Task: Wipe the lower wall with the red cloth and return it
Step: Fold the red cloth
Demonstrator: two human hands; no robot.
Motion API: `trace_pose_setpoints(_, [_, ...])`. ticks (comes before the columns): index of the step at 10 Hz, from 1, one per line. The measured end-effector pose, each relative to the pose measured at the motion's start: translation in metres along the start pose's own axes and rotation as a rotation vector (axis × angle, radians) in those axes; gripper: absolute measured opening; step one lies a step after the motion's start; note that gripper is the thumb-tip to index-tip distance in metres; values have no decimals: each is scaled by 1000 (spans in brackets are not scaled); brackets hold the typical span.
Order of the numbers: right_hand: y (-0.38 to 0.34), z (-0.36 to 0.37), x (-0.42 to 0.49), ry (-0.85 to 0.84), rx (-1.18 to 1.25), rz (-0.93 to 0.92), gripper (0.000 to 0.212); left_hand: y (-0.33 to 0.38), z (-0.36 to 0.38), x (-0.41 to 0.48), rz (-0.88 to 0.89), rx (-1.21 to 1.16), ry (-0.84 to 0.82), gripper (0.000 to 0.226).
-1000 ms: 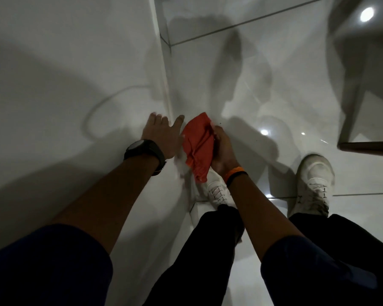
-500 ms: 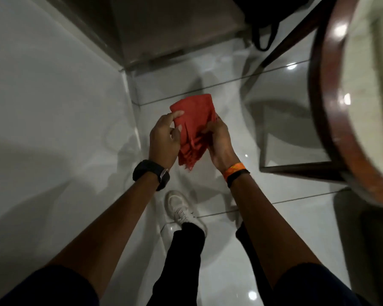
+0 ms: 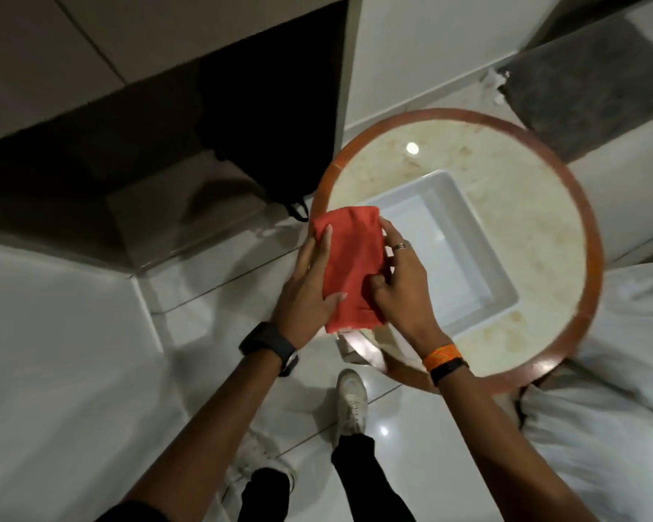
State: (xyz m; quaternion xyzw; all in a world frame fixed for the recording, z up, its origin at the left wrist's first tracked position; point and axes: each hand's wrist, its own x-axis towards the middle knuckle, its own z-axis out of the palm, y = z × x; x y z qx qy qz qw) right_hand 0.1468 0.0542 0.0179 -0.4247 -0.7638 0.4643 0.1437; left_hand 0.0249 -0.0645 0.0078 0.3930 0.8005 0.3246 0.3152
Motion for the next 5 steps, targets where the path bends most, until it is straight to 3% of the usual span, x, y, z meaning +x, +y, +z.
trace_pose_setpoints(1, [22, -27, 19, 1, -69, 47, 95, 26, 30, 29, -36, 56, -74, 110])
trace_pose_setpoints(2, [61, -49, 56, -66, -137, 104, 92, 46, 78, 76, -77, 300, -103, 100])
trace_pose_setpoints(3, [86, -50, 75, -113, -177, 94, 81, 46, 102, 97, -71, 633, -102, 92])
trace_pose_setpoints(4, [103, -45, 82, -210, -378, 46, 71, 43, 109, 107, -63, 1018, -125, 97])
trace_pose_setpoints(5, [110, -40, 82, -141, -591, 12, 62, 38, 108, 108, -62, 1035, -86, 101])
